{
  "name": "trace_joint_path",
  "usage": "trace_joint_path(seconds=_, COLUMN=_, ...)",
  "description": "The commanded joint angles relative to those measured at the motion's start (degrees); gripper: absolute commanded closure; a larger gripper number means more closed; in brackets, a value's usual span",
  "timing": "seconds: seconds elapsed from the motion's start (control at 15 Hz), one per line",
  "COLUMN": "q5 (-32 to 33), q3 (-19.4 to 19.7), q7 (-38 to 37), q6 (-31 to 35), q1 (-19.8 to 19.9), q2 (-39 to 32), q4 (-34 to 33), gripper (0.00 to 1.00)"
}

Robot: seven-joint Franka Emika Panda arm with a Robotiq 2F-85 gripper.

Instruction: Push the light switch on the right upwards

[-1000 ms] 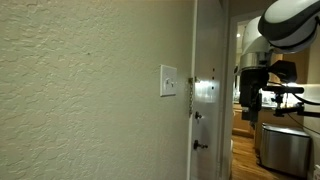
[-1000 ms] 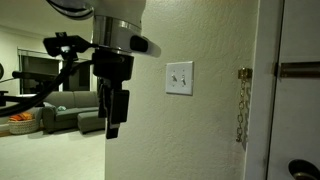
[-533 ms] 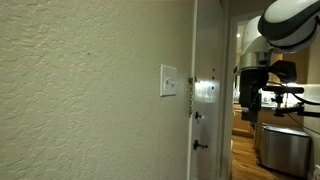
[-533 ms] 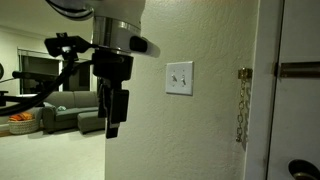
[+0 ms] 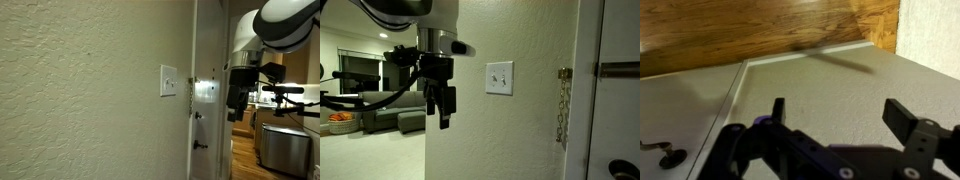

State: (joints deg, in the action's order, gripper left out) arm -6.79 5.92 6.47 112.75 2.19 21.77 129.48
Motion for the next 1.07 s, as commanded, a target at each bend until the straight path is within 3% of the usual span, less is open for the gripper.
trace_joint_path(seconds=0.0, q5=2.03, q3=-1.51, q7=-0.53, q6=7.93, q1=0.2, q2=-2.76, q4=-0.8, gripper=0.0)
trace_joint_path(seconds=0.47, q5=5.34, q3=-2.12, q7=-2.75, q6=19.07, q1=0.71, q2=-8.45, q4=-5.58, gripper=0.0)
trace_joint_path(seconds=1.0, q5=4.81, q3=-1.77, q7=-1.95, q6=19.15, q1=0.19, q2=-9.03, q4=-6.94, gripper=0.0)
